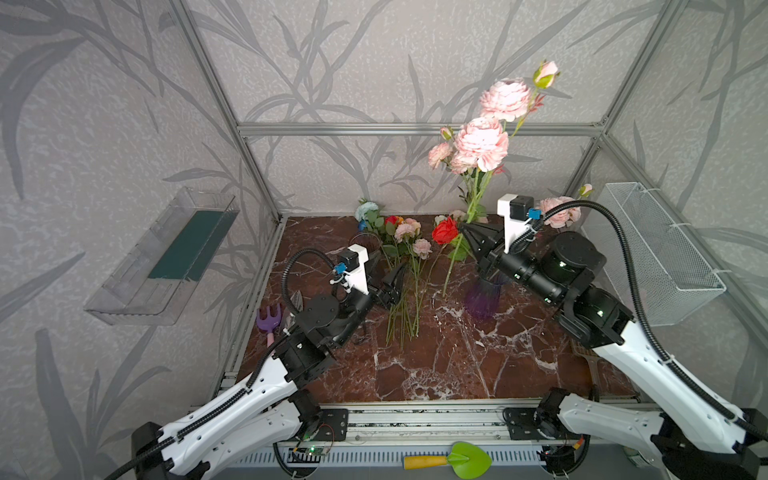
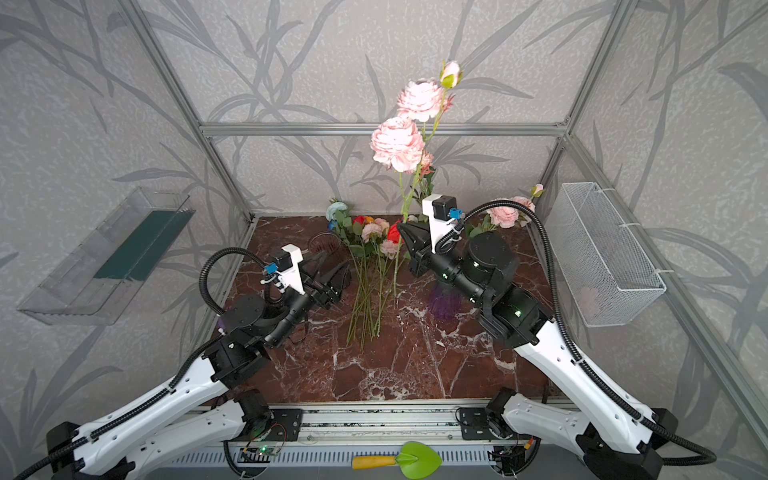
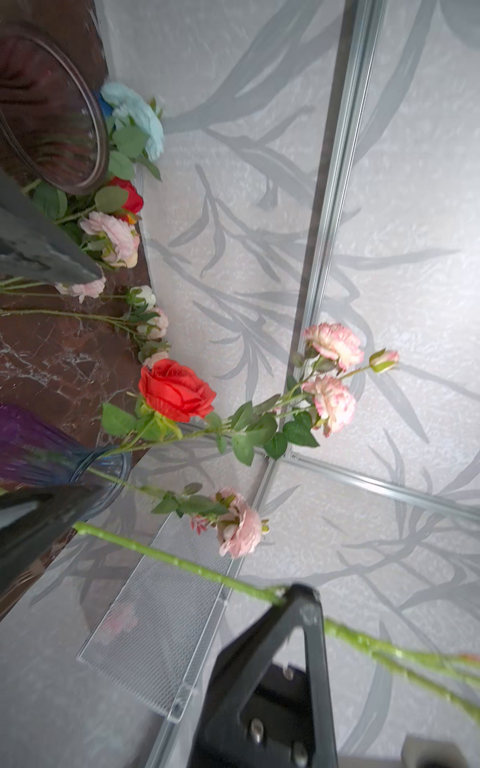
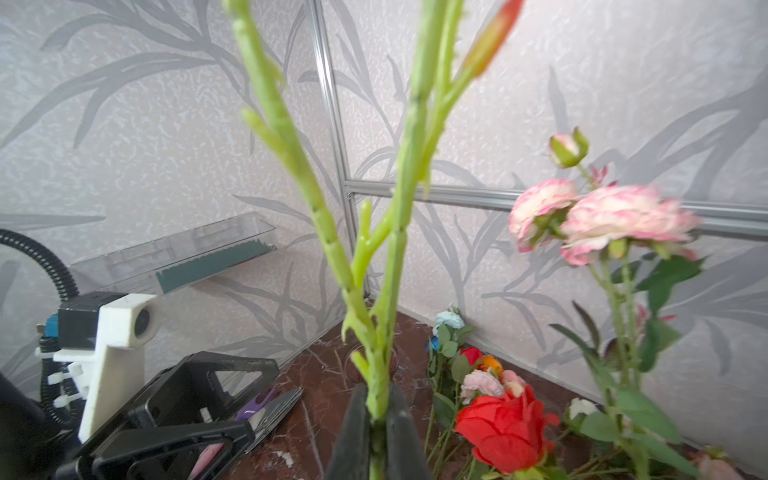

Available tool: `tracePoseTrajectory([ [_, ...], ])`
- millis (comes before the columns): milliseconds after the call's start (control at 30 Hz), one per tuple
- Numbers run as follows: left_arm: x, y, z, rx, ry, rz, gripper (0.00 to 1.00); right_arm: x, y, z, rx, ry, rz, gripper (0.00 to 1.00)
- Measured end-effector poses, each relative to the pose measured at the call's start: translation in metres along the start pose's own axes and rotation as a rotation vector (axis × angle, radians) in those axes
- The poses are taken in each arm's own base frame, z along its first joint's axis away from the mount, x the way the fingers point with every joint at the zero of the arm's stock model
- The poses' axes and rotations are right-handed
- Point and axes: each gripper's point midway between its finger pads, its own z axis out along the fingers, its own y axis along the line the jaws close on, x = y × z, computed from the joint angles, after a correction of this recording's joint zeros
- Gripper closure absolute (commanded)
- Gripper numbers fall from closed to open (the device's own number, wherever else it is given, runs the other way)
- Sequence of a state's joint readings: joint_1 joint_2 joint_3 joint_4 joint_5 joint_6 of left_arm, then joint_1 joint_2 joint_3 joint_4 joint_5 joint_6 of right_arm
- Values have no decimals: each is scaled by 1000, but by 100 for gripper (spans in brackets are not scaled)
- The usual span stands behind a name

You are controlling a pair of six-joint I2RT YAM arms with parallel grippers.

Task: Arrange the flowers into the vase
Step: 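Raise the pink rose with the right gripper while the left gripper opens, then lower the pink rose stem into the blue-rimmed vase with the right gripper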

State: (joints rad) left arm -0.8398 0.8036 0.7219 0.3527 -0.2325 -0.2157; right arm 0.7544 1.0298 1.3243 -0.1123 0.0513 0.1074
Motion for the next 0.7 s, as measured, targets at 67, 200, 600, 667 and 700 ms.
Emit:
tracePoseTrajectory([
  [67,-7,6,-2,-39,-29,-7,24,-18,-13,-10,81,-42,-54,100],
  [200,-13,17,-4,-97,-62,-16,24,-37,-38,-27,233,-89,-151,100],
  [600,-14,25,-4,-146,-73,-17,24,13,-130,-28,563,-14,-156,100],
  [667,-13,25,-4,-148,-71,-16,24,27,-142,-28,584,8,-117,100],
  [700,-12,25,-3,-149,-69,-15,24,32,-146,-29,593,13,-101,100],
])
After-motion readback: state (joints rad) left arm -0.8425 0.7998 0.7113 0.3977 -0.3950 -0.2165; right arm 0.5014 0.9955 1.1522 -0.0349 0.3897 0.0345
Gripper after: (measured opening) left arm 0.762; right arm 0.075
